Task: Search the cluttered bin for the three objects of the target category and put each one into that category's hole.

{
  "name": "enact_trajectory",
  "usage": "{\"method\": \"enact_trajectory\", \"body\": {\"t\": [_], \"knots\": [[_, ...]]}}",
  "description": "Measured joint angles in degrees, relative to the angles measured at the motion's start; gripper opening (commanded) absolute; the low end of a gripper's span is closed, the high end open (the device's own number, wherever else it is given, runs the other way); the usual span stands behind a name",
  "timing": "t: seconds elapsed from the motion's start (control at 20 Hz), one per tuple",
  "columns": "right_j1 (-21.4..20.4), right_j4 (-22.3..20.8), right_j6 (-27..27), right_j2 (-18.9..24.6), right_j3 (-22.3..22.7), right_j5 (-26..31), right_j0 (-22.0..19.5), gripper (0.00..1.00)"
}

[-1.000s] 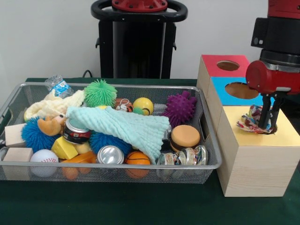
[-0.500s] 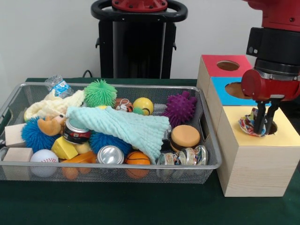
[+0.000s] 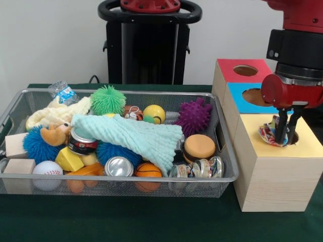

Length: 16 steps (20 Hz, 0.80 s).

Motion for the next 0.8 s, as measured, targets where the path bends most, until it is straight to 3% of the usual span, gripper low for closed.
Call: {"method": "enact_trajectory", "body": {"t": [0.8], "knots": [[0.25,1.79,0.0,-0.13,1.44,0.7,1.43,0.0]]}}
